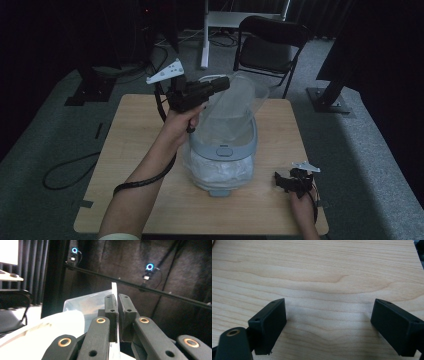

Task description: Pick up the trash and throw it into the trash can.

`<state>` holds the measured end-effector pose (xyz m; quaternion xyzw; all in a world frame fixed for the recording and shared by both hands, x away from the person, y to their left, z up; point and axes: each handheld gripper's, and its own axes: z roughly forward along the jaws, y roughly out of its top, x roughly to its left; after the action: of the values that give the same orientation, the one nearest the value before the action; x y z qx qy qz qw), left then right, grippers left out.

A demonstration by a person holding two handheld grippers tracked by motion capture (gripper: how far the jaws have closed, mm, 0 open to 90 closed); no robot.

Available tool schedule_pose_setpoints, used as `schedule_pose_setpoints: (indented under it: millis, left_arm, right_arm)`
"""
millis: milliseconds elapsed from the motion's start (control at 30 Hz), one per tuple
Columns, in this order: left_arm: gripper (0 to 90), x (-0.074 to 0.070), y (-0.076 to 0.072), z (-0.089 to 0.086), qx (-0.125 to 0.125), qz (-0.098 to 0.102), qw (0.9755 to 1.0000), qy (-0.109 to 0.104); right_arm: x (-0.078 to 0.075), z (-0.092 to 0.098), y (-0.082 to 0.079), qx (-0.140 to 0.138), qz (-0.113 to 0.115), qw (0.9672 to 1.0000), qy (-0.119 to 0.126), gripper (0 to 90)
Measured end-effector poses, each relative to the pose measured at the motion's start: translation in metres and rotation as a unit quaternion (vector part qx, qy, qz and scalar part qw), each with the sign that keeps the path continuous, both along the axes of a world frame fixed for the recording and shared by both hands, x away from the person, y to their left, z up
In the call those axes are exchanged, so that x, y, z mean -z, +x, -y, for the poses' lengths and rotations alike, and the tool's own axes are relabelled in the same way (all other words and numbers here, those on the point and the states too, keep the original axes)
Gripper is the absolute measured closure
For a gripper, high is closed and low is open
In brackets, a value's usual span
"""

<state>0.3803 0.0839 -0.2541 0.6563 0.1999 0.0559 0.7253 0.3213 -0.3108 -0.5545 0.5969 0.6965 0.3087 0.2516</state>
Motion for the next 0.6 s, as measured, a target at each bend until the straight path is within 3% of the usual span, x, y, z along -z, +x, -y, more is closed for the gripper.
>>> schedule_pose_setpoints:
  millis: [67, 100, 233, 300, 367, 433, 600]
  left_arm:
    - [87.4, 0.003, 0.001, 0.0, -0.022, 0.009, 0.9997, 0.009]
    - [86.0, 0.004, 0.002, 0.0, -0.021, 0.012, 0.9996, 0.014]
    - [44.9, 0.003, 0.003, -0.002, -0.033, 0.013, 0.9987, 0.035]
    - [39.1, 0.002, 0.003, -0.004, -0.036, 0.004, 0.9984, 0.044]
    - [26.6, 0.002, 0.004, -0.007, -0.034, -0.007, 0.998, 0.052]
    - [25.8, 0.004, 0.004, -0.009, -0.037, -0.015, 0.9977, 0.055]
    - [10.4, 0.011, 0.003, -0.015, -0.046, -0.028, 0.9943, 0.092]
  right_arm:
    - [0.0, 0.0, 0.0, 0.0, 0.0, 1.0, -0.001, 12.4]
    - [0.0, 0.0, 0.0, 0.0, 0.0, 1.0, -0.001, 12.4]
    - [0.0, 0.0, 0.0, 0.0, 0.0, 1.0, -0.001, 12.4]
    - [0.0, 0.0, 0.0, 0.0, 0.0, 1.0, -0.002, 12.4]
    - [0.0, 0.0, 0.0, 0.0, 0.0, 1.0, -0.002, 12.4]
    - [0.0, 0.0, 0.0, 0.0, 0.0, 1.0, -0.002, 12.4]
    - [0.0, -0.001, 0.0, 0.0, -0.001, 1.0, -0.003, 12.4]
